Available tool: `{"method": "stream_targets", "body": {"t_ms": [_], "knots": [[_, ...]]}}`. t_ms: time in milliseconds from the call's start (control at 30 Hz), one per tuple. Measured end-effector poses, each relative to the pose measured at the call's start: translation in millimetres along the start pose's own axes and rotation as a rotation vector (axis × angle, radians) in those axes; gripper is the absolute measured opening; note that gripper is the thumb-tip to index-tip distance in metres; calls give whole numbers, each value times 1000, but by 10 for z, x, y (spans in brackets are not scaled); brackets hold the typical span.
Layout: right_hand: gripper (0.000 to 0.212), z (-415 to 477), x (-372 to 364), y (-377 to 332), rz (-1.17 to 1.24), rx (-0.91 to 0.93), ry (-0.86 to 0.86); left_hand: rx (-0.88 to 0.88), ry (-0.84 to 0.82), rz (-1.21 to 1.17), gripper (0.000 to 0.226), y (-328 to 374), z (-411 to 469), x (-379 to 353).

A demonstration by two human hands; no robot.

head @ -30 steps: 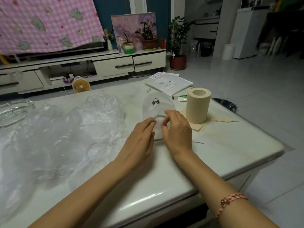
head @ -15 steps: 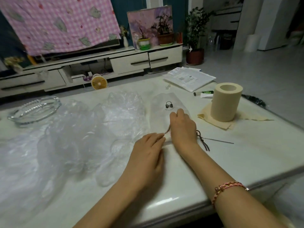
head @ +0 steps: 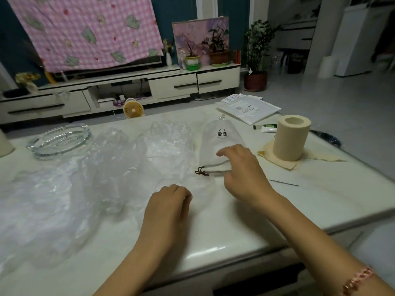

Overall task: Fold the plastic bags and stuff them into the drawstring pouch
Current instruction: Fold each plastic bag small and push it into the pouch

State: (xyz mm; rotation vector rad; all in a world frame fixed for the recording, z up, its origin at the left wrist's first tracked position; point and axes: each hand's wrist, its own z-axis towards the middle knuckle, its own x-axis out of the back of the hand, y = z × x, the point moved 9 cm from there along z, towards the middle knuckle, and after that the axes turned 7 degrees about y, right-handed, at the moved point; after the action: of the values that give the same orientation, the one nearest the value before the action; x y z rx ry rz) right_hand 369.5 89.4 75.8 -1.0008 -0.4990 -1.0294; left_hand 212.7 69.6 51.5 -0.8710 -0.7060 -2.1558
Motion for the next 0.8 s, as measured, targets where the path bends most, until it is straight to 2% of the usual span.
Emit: {"method": "stream_targets", "body": {"t_ms": [67, 133, 167, 233, 333, 400, 467, 533, 600, 700, 800], "knots": [[70, -163, -4, -174, 72, 127, -124, -35, 69, -90, 10, 121, -22, 166], [72, -429, -75, -276, 34, 278, -231, -136, 66, -179, 7, 268, -89, 243], [65, -568, -86, -306, -3, 360, -233, -202, 33, -205, 7, 355, -141, 246], [38, -783, -75, -265, -29, 420, -203, -295, -44, -265, 7, 446, -289, 228], [23, -937, -32, -152, 80, 307, -286, -288, -139, -341, 19, 425, -513, 237], [16, -1008, 1, -66, 62, 263, -338, -311, -211, -258, 40, 361, -658, 196], [19, -1073, 37, -12, 44, 242, -361, -314, -266, -173, 56, 254, -759, 139], [27, -1138, 36, 38, 33, 213, -384, -293, -257, -131, 54, 156, -786, 131], [30, -1170, 22, 70, 49, 196, -379, -273, -231, -188, 42, 125, -787, 164], [23, -1143, 47, 113, 131, 152, -346, -334, -135, -298, 23, 170, -776, 292], [14, -1103, 77, 185, 237, 7, -345, -345, -95, -277, 21, 168, -778, 323]]}}
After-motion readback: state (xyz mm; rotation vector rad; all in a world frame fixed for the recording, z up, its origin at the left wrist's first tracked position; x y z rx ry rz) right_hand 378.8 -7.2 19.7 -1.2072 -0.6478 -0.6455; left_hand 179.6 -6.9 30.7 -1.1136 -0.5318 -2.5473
